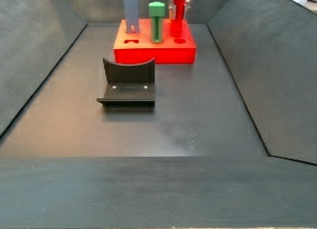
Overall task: Pick up the star object. Move up. Move to above the board. Insert the star object.
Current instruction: Insert the star object.
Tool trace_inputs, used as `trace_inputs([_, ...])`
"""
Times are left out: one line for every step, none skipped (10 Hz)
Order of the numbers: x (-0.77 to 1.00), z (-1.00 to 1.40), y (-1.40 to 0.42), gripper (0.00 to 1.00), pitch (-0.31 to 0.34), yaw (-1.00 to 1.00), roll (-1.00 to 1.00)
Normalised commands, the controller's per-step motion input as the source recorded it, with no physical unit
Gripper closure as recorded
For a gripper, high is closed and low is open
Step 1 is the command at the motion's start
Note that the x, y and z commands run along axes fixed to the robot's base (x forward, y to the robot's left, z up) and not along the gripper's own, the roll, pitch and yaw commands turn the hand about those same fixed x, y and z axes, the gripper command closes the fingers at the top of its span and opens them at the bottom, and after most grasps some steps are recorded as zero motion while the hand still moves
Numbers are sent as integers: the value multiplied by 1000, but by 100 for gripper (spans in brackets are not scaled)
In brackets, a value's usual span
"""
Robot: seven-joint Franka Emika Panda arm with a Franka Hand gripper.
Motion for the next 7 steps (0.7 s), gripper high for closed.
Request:
trace_inputs([220, -514, 0, 100, -34, 0, 83])
trace_inputs([160, -569, -43, 100, -89, -131, 64])
trace_inputs([211, -600, -23, 100, -97, -240, 71])
trace_inputs([126, -651, 0, 100, -70, -294, 120])
trace_inputs([74, -706, 0, 100, -53, -343, 141])
trace_inputs([0, -723, 0, 100, -53, -351, 153])
trace_inputs([-11, -731, 0, 100, -34, -326, 179])
